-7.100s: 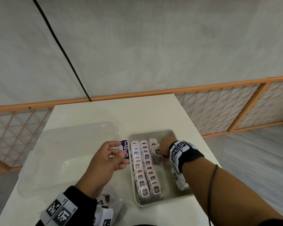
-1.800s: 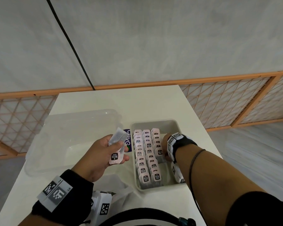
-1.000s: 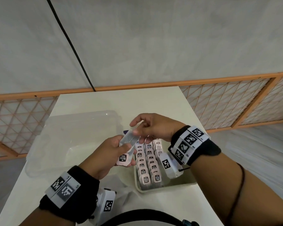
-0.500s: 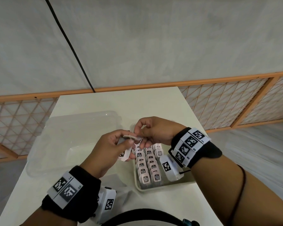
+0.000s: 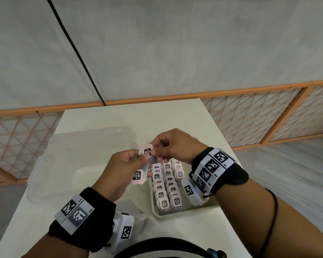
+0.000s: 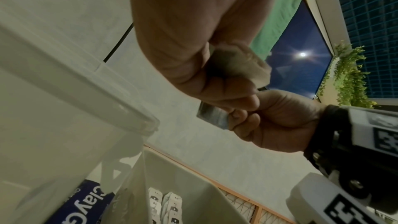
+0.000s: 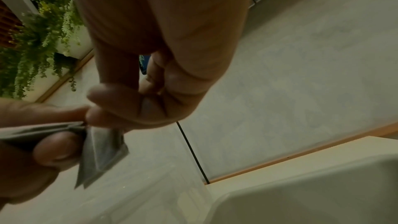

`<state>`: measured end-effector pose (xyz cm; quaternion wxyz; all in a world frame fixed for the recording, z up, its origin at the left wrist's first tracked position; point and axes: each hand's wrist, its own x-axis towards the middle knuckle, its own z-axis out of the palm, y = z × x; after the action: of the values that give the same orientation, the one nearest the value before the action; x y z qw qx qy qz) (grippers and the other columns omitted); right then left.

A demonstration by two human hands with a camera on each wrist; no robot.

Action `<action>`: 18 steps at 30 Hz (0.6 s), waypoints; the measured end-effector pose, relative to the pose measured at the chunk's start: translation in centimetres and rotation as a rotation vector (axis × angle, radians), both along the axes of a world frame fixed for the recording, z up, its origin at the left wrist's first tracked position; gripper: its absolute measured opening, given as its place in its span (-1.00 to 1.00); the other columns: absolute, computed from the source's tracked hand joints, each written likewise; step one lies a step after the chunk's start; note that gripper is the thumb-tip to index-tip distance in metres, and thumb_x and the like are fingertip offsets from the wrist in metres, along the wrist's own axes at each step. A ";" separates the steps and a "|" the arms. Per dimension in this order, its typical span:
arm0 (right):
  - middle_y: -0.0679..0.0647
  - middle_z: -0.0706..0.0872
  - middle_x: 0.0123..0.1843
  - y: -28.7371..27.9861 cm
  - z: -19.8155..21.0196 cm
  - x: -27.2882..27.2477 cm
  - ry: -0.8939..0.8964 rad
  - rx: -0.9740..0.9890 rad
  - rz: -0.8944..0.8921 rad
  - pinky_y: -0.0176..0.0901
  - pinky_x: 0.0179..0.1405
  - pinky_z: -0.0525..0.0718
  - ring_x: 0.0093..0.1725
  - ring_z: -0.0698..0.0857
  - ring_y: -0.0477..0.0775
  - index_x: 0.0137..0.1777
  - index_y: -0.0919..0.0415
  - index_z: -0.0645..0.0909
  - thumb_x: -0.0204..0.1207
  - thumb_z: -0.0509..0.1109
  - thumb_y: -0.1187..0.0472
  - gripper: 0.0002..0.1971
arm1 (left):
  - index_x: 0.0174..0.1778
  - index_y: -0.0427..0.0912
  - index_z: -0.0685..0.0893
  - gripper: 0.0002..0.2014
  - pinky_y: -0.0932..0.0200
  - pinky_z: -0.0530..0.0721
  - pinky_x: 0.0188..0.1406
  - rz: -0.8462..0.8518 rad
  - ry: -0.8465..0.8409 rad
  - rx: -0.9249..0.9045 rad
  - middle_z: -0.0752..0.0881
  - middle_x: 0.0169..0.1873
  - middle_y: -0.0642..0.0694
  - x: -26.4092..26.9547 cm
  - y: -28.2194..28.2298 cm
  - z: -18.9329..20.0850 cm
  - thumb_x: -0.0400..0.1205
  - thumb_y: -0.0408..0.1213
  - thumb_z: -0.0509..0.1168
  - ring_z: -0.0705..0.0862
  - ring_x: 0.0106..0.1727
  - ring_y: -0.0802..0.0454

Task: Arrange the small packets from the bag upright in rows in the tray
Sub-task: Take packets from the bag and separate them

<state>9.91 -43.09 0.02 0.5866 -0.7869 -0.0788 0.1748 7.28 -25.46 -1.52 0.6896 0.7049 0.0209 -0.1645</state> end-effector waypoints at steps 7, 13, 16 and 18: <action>0.19 0.73 -0.36 -0.6 0.2 0.0 -0.030 0.019 -0.021 -0.28 -0.45 0.62 -0.43 0.66 0.01 0.10 0.19 0.69 0.47 0.47 0.42 -0.76 | -0.03 -0.32 0.71 -0.78 0.19 0.60 -0.46 -0.052 -0.024 0.118 0.76 -0.30 -0.25 0.1 0.6 0.1 0.71 -0.29 0.19 0.72 -0.47 -0.07; 0.08 0.70 -0.40 -0.5 0.4 -0.1 -0.125 -0.080 0.050 -0.27 -0.40 0.63 -0.47 0.63 -0.12 0.20 0.13 0.71 0.51 0.45 0.38 -0.71 | -0.09 -0.32 0.69 -0.75 0.29 0.52 -0.62 -0.087 -0.069 0.191 0.74 -0.48 -0.14 -0.1 0.6 0.5 0.72 -0.26 0.18 0.70 -0.53 -0.02; 0.10 0.70 -0.39 -0.5 0.4 -0.1 -0.141 -0.104 0.059 -0.25 -0.38 0.64 -0.45 0.64 -0.08 0.20 0.16 0.72 0.51 0.45 0.38 -0.72 | -0.12 -0.30 0.69 -0.76 0.31 0.51 -0.63 -0.098 -0.083 0.221 0.73 -0.51 -0.15 -0.2 0.4 0.6 0.71 -0.26 0.18 0.71 -0.53 -0.03; 0.16 0.70 -0.35 -0.4 0.3 -0.1 -0.133 -0.098 0.058 -0.23 -0.36 0.65 -0.40 0.66 0.02 0.21 0.16 0.70 0.51 0.45 0.39 -0.71 | -0.13 -0.30 0.69 -0.77 0.29 0.53 -0.62 -0.093 -0.092 0.235 0.73 -0.48 -0.17 -0.2 0.4 0.6 0.71 -0.27 0.19 0.73 -0.51 -0.06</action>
<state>9.77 -43.54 0.30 0.5356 -0.8219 -0.1314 0.1427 7.11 -25.11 -0.93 0.5941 0.7879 -0.0243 -0.1604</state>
